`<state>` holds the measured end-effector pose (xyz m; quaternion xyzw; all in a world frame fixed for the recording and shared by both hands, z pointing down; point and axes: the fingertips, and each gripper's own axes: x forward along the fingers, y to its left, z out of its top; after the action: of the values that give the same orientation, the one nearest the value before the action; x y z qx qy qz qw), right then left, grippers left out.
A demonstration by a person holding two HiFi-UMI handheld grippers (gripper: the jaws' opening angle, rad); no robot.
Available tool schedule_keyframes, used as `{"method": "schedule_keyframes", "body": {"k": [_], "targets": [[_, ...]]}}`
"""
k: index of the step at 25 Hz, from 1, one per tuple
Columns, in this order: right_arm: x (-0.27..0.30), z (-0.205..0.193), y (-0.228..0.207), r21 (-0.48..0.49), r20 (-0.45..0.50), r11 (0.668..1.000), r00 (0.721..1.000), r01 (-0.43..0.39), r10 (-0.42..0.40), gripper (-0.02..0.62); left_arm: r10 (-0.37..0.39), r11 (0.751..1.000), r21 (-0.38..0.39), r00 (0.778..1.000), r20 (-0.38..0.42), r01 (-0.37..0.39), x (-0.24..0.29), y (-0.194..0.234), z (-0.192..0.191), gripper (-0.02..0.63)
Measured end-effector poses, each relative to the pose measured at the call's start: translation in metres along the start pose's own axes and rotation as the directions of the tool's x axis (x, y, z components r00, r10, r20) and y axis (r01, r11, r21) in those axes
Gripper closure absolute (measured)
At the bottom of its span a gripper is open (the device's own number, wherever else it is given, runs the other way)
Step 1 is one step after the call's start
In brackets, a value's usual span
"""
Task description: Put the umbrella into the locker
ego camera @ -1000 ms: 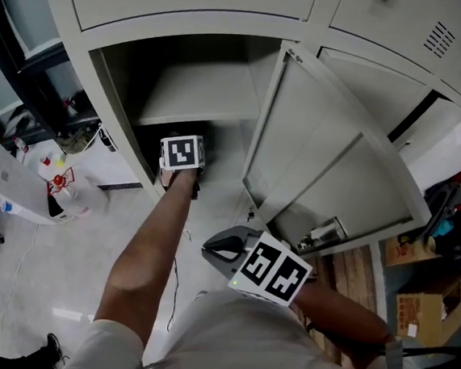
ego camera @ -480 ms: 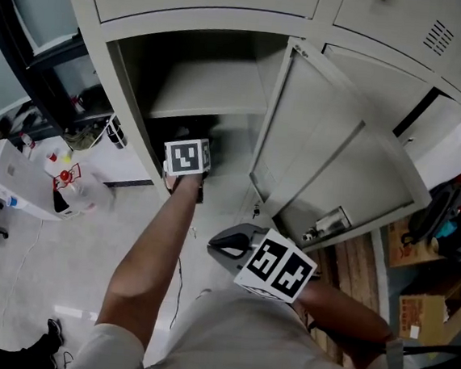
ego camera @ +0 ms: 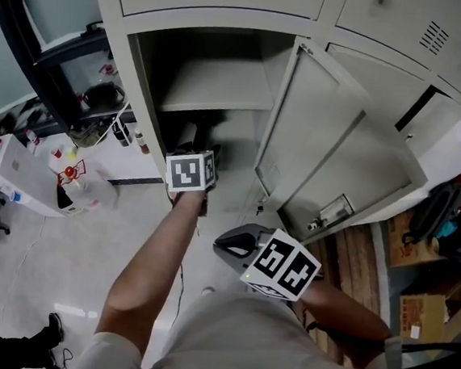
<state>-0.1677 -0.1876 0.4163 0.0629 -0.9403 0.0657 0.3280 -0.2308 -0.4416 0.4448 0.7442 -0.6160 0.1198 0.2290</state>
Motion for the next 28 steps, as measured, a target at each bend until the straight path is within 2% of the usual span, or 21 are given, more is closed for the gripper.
{"method": "schedule_keyframes", "body": {"k": [6,14,16,19,28], "targets": [[0.004,0.0,0.012,0.02,0.011,1.0,1.0,0.001,-0.001,0.577,-0.054,0.998,0.012,0.999,0.006,0.054,-0.038,-0.009,-0.016,0.314],[0.011,-0.004,0.023,0.056,0.028,0.998,0.999,0.027,-0.028,0.575,-0.138,0.988,0.058,0.99,-0.041,0.14,-0.087,-0.017,-0.06,0.469],[0.013,-0.003,0.026,0.064,0.032,0.997,0.999,0.032,-0.034,0.575,-0.152,0.985,0.071,0.987,-0.054,0.155,-0.097,-0.015,-0.07,0.537],[0.015,-0.003,0.031,0.071,0.038,0.997,0.998,0.038,-0.041,0.577,-0.166,0.981,0.088,0.983,-0.08,0.173,-0.112,-0.013,-0.088,0.591],[0.021,-0.014,0.043,0.104,0.039,0.993,0.997,0.056,-0.06,0.577,-0.26,0.956,0.093,0.951,-0.167,0.278,-0.164,-0.021,-0.151,0.597]]}}
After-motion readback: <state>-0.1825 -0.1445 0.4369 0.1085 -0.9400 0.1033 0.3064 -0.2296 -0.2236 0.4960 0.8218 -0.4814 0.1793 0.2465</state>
